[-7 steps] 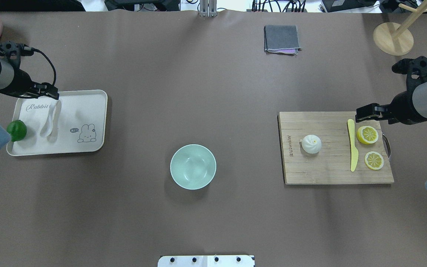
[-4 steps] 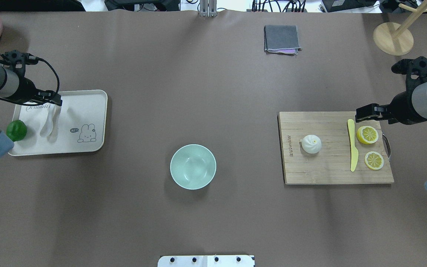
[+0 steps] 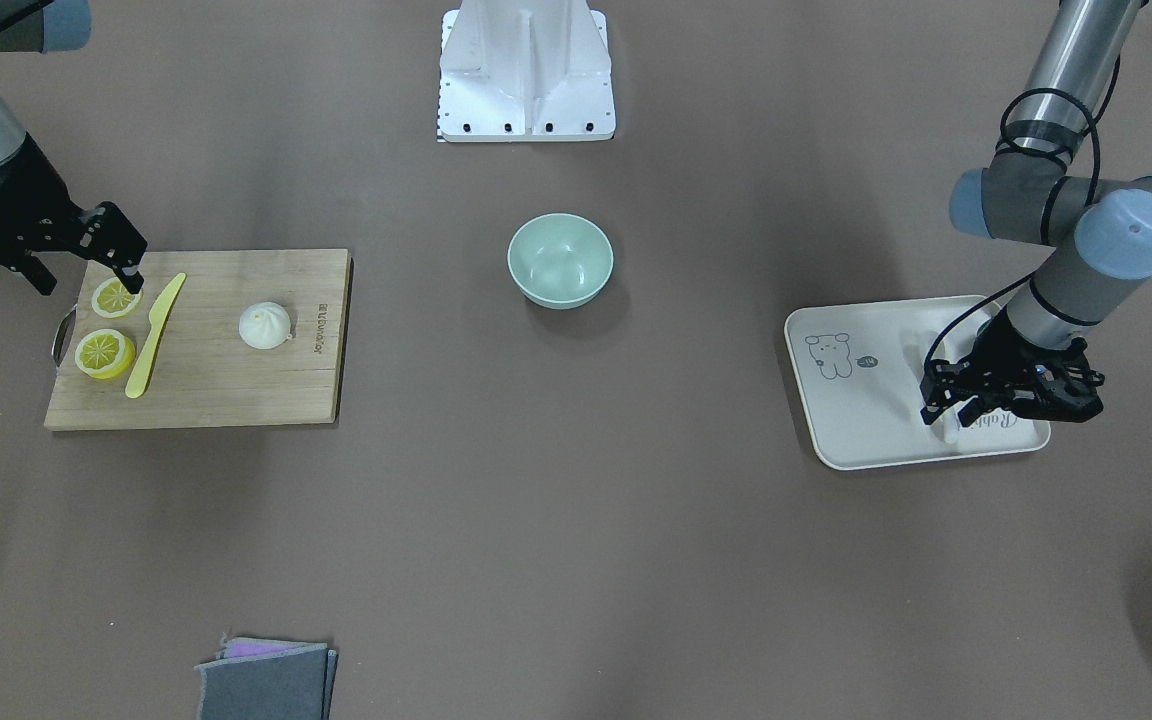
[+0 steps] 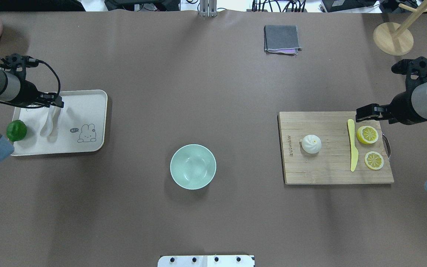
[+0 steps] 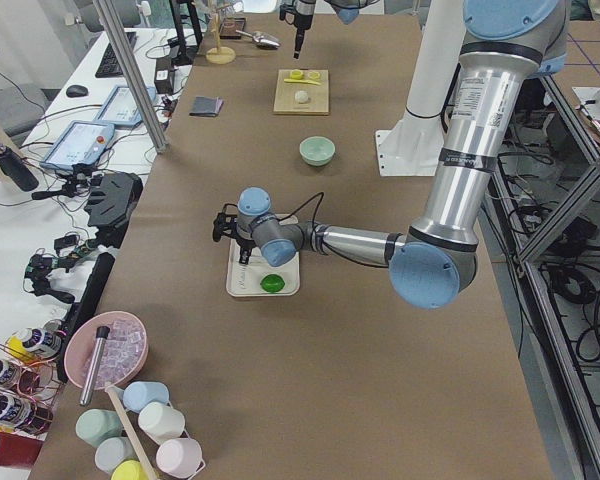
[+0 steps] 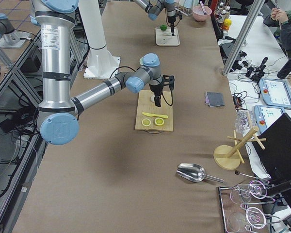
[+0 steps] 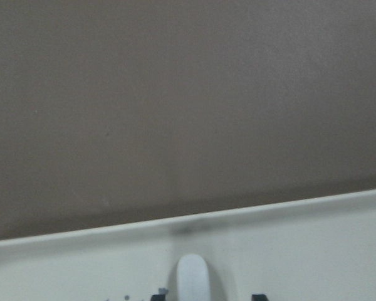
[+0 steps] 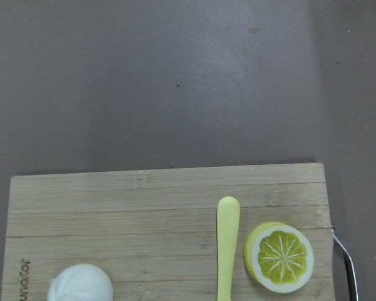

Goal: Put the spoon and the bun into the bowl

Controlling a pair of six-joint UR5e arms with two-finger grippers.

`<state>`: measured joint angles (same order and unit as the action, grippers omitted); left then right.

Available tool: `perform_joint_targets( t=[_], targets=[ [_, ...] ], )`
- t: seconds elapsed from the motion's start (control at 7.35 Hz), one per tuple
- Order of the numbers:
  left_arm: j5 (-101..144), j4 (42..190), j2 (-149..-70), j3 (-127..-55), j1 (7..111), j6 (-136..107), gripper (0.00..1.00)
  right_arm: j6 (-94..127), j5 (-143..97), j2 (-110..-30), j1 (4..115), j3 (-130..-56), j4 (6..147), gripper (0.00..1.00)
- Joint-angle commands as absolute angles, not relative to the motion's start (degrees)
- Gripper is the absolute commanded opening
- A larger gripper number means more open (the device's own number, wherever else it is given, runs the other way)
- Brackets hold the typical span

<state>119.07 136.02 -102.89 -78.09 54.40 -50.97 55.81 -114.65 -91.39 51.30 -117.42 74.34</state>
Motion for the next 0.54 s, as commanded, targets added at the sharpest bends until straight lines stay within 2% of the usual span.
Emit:
perform_joint_targets(
  t=[0.0, 0.27, 0.41],
  targets=[
    [119.0, 136.6, -102.7, -77.9, 53.8, -51.2, 0.42, 55.8, -114.6, -91.4, 51.3, -117.3, 74.4, 1.00],
    [119.0, 136.6, -102.7, -78.0, 53.8, -51.2, 0.42, 56.5, -114.6, -91.4, 51.2, -117.4, 74.4, 1.00],
    [119.0, 136.6, -102.7, -78.0, 53.8, -51.2, 0.33, 56.7, -114.5, -91.4, 51.1, -117.5, 74.4, 1.00]
  ],
)
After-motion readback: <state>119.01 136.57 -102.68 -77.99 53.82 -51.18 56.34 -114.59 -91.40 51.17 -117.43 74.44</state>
